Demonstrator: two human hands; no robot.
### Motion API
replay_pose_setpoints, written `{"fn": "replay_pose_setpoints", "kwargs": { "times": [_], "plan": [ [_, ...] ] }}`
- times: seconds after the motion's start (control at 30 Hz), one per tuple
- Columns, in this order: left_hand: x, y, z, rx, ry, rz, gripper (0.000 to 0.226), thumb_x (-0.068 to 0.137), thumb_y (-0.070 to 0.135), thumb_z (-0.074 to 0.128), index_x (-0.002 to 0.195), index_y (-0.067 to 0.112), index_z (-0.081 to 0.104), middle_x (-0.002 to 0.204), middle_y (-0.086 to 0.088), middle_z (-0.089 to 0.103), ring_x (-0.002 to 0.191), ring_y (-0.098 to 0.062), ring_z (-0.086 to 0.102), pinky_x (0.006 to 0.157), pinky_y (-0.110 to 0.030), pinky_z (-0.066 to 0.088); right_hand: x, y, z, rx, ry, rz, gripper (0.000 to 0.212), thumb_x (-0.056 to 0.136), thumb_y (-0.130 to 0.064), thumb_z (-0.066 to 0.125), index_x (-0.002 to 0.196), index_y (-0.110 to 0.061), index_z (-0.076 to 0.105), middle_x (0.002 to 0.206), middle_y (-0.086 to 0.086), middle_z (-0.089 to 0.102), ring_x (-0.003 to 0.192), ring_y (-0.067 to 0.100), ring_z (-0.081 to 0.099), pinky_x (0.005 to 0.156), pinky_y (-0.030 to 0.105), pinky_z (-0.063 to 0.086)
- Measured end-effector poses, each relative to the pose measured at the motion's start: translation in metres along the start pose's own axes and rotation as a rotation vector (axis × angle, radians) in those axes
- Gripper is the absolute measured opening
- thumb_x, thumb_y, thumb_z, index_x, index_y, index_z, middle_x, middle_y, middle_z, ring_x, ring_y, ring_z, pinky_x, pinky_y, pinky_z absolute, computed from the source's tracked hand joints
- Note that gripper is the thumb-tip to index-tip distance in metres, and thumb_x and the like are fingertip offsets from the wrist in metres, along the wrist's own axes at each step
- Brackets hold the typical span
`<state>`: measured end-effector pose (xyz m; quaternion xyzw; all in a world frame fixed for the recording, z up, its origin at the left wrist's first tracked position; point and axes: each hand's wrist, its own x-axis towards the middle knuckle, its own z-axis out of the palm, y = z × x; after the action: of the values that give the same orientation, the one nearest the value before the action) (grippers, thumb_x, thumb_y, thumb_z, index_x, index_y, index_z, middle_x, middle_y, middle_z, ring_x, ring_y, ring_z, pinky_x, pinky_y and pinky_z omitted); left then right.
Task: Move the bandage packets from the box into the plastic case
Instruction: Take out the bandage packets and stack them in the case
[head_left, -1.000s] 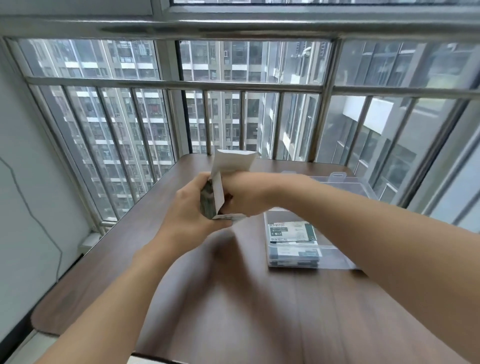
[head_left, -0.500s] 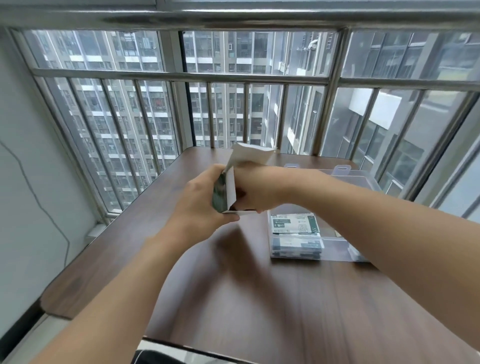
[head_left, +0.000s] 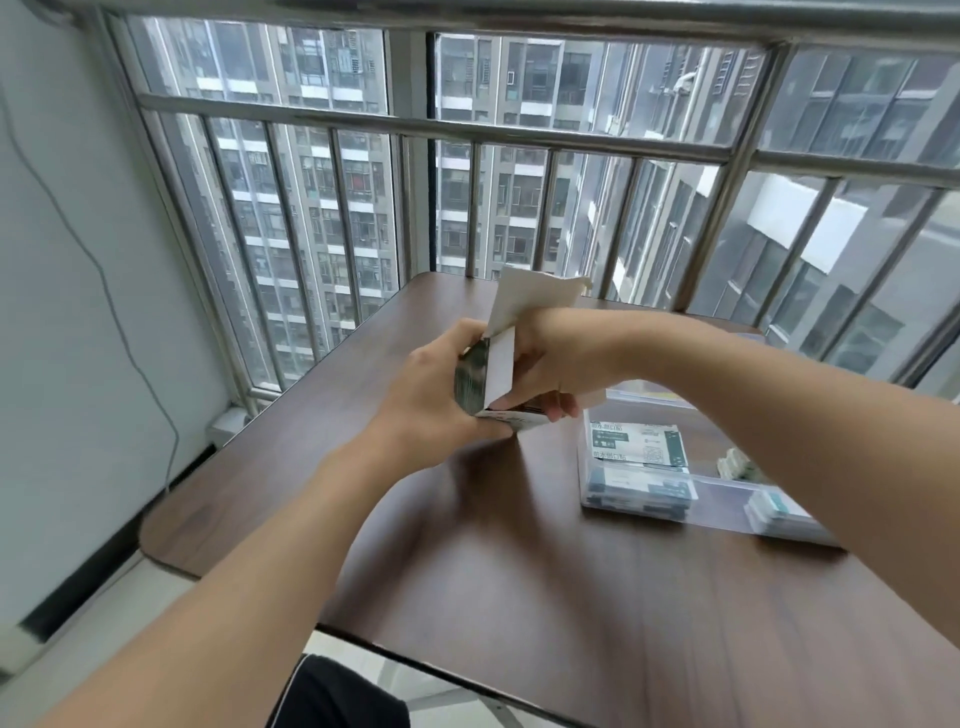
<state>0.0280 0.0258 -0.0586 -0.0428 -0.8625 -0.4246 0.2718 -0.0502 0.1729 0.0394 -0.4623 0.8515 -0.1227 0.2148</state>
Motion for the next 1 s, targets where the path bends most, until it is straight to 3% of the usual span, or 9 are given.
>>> {"fn": "replay_pose_setpoints", "kwargs": {
  "times": [0.07,0.23,0.37,0.5,0.6,0.7,0.8,0.9,1.0],
  "plan": [
    [-0.002,-0.004,-0.001,-0.024,-0.003,-0.01,0.075,0.05,0.019,0.097,0.111,0.03,0.056,0.1,0.007,0.069,0.096,-0.015,0.067,0.091,-0.043,0.053,-0.001,-0.003,0.0,-0.065,0.005,-0.017,0.029,0.09,-0.027,0.073,0.063,-0.023,0.063,0.051,-0.002,0.063,0.041,0.009,0.056,0.048,0.015,0.047],
    [-0.006,-0.012,-0.002,-0.129,0.023,-0.08,0.076,0.048,0.007,0.099,0.106,0.031,0.056,0.098,0.014,0.069,0.093,-0.006,0.066,0.089,-0.028,0.053,0.004,-0.021,0.003,-0.486,0.139,-0.177,0.025,0.092,-0.026,0.063,0.068,-0.021,0.064,0.052,-0.003,0.061,0.043,0.009,0.055,0.047,0.02,0.046],
    [-0.01,-0.013,-0.002,-0.165,0.026,-0.109,0.077,0.048,0.004,0.098,0.11,0.026,0.056,0.099,0.013,0.07,0.095,-0.006,0.068,0.092,-0.032,0.055,0.016,-0.024,0.012,-0.503,0.161,-0.197,0.038,0.089,-0.018,0.064,0.054,-0.028,0.053,0.056,-0.008,0.049,0.053,0.012,0.046,0.053,0.022,0.039],
    [-0.011,-0.019,-0.005,-0.169,0.066,-0.11,0.077,0.047,0.013,0.097,0.109,0.031,0.055,0.105,0.008,0.07,0.102,-0.015,0.067,0.094,-0.036,0.054,0.019,-0.019,0.01,-0.431,0.27,-0.253,0.018,0.092,-0.019,0.068,0.08,-0.007,0.074,0.071,0.005,0.065,0.061,0.021,0.051,0.059,0.027,0.041],
    [-0.011,-0.031,-0.009,-0.208,0.121,-0.195,0.081,0.046,0.009,0.098,0.114,0.024,0.055,0.106,0.005,0.072,0.101,-0.015,0.07,0.09,-0.038,0.057,0.003,-0.014,-0.006,-0.301,0.461,-0.298,0.021,0.093,-0.024,0.069,0.083,-0.006,0.076,0.07,0.0,0.068,0.059,0.014,0.062,0.061,0.027,0.054],
    [-0.01,-0.04,-0.011,-0.292,0.146,-0.303,0.084,0.048,0.007,0.098,0.118,0.021,0.054,0.107,0.001,0.072,0.097,-0.019,0.072,0.087,-0.045,0.059,-0.018,-0.003,-0.013,-0.077,0.628,-0.228,0.022,0.094,-0.021,0.068,0.083,-0.004,0.075,0.064,-0.008,0.063,0.046,0.003,0.057,0.047,0.018,0.048],
    [-0.009,-0.045,-0.011,-0.337,0.14,-0.356,0.084,0.049,0.009,0.097,0.12,0.023,0.054,0.11,0.001,0.071,0.099,-0.018,0.071,0.091,-0.048,0.057,-0.033,0.019,-0.006,0.386,0.751,-0.099,0.017,0.094,-0.015,0.069,0.087,-0.001,0.075,0.068,0.01,0.072,0.047,0.009,0.058,0.046,0.026,0.045],
    [-0.015,-0.035,-0.015,-0.235,0.136,-0.398,0.109,0.048,0.03,0.097,0.141,0.024,0.041,0.133,0.006,0.057,0.122,-0.014,0.058,0.108,-0.042,0.046,-0.049,0.034,0.006,0.878,0.714,0.036,0.014,0.092,-0.008,0.068,0.095,0.005,0.073,0.086,0.024,0.074,0.052,0.013,0.057,0.045,0.023,0.046],
    [-0.031,0.003,-0.026,-0.133,0.464,-0.232,0.08,0.068,0.04,0.077,0.139,0.022,0.045,0.136,0.007,0.051,0.129,-0.009,0.048,0.115,-0.037,0.036,-0.068,0.042,0.015,1.075,0.682,0.048,0.014,0.091,-0.008,0.067,0.095,0.005,0.071,0.081,0.019,0.073,0.051,0.01,0.056,0.045,0.015,0.047]
  ]
}}
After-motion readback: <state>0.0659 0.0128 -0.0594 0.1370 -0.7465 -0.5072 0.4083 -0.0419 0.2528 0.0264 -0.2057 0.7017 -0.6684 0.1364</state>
